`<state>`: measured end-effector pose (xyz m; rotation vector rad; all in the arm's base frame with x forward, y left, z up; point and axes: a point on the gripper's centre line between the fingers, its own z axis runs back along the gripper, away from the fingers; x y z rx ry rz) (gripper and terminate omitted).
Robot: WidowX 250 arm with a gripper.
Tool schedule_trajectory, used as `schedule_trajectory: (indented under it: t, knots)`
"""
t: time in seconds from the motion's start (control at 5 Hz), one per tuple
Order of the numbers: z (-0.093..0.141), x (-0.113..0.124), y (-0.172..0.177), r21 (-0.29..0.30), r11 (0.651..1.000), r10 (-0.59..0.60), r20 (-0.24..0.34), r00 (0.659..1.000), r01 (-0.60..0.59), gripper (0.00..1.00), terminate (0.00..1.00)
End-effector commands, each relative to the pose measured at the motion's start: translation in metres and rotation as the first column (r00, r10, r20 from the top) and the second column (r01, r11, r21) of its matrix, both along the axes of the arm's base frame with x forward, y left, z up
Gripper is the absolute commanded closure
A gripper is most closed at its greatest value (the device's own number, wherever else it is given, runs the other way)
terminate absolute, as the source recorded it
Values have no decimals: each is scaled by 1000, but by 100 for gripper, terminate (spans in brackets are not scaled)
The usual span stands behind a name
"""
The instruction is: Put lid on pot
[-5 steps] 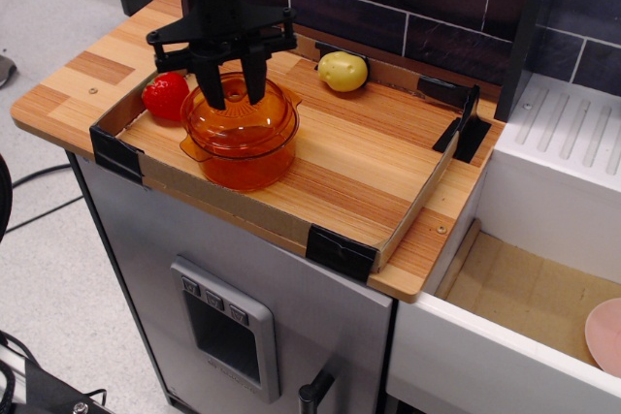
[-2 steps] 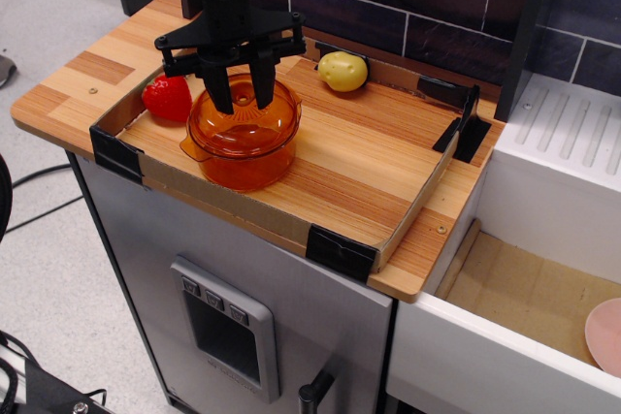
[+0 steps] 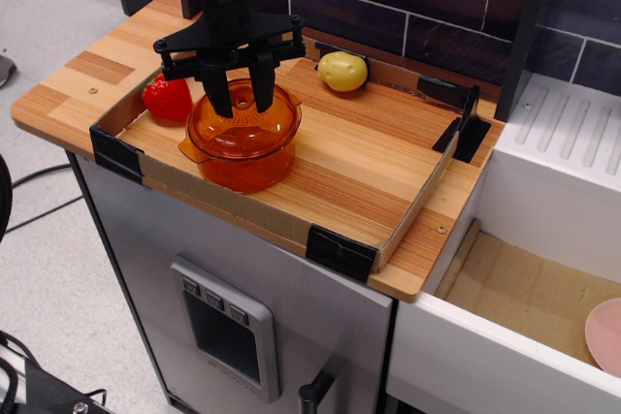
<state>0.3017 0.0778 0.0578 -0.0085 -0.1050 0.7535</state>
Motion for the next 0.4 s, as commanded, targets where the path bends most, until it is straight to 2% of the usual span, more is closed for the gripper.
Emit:
schedule_trajectory:
  t: [0.0, 0.2]
  knots:
    - [20, 0, 4, 15, 1000, -11, 32, 999, 11, 100, 0]
    - [21, -2, 6, 25, 1000, -9, 25, 1000, 8, 100, 100]
